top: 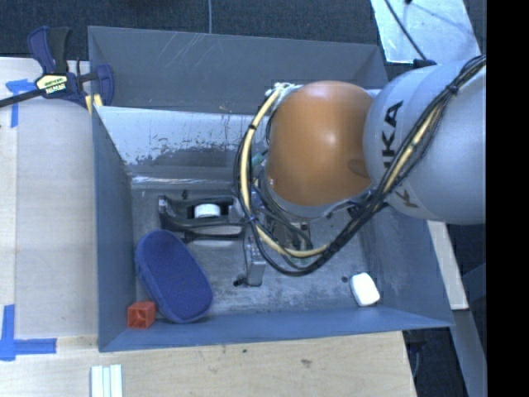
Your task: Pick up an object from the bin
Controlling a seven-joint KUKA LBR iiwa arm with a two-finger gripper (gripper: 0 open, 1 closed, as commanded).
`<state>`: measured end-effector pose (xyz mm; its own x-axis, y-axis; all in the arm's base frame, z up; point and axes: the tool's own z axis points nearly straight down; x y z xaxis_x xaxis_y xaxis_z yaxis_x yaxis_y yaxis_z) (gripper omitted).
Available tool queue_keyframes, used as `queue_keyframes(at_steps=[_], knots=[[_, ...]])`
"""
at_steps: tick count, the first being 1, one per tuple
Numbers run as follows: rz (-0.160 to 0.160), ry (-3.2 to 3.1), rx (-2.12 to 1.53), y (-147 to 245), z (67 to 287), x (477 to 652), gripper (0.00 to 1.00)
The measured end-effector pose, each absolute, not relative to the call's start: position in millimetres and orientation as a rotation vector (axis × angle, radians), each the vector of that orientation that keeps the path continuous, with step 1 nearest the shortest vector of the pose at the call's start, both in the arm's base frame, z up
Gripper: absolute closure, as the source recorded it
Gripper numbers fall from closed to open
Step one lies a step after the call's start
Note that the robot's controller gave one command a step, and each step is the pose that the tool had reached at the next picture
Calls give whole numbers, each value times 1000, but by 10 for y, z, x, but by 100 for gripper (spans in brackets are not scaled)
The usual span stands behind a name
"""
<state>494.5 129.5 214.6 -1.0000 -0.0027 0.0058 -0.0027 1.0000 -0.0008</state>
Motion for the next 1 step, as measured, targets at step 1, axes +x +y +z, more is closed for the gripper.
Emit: queue_keyframes(at_steps=[1], knots=[[-10,-3165,-236,1361,1014,5701,0]])
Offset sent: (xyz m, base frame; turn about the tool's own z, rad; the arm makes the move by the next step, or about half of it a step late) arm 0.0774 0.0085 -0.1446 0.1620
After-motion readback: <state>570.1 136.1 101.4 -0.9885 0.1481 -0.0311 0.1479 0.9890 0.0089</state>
